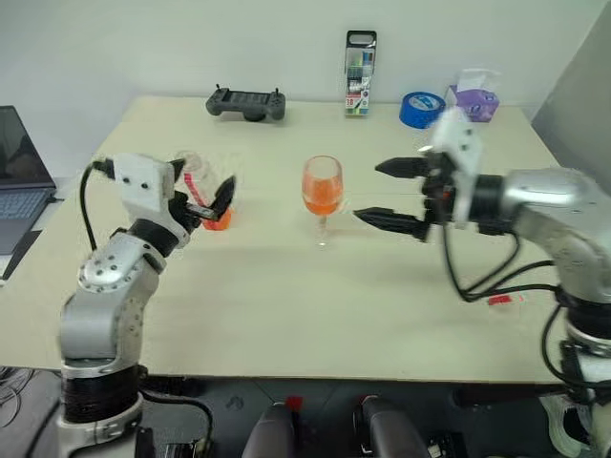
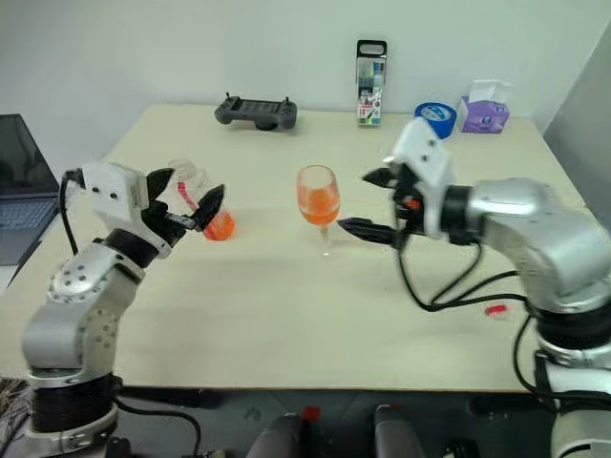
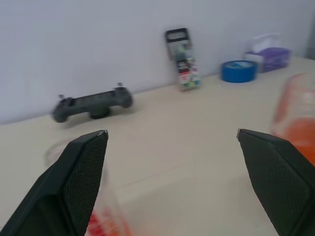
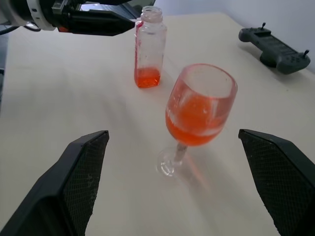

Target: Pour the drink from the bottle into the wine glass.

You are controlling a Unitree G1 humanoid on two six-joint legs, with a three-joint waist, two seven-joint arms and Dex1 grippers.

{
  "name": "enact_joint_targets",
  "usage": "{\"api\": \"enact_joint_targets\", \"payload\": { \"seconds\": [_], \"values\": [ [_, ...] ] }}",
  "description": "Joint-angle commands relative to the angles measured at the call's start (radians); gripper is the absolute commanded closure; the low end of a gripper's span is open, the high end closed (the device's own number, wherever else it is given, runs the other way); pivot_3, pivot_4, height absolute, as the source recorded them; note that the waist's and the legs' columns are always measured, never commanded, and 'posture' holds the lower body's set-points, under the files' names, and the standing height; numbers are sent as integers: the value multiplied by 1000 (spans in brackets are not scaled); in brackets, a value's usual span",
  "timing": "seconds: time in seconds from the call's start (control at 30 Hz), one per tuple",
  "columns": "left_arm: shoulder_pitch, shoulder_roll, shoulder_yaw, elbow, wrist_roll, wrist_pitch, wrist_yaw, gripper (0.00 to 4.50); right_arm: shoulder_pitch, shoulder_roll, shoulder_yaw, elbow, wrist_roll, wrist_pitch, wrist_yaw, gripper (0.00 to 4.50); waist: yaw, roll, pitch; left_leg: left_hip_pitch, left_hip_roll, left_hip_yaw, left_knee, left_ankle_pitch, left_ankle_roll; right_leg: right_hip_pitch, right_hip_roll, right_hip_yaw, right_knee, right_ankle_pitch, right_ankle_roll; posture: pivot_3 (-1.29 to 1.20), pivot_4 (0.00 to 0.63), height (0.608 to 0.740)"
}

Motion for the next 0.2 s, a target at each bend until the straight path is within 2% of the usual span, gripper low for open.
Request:
{"api": "enact_joint_targets", "payload": {
  "seconds": [0.03,0.2],
  "values": [
    [-49,42,-20,-46,-79,66,-60,19,17,-14,-74,-53,80,4,15,0,-4,0,0,1,0,0,0,0,0,0,1,1,0,0,0,0,150,740],
    [-82,57,-64,-22,-79,66,-96,19,38,-7,-92,-59,98,-6,-30,0,-11,0,0,3,3,3,-1,0,0,0,6,2,1,0,0,0,150,740]
  ]
}}
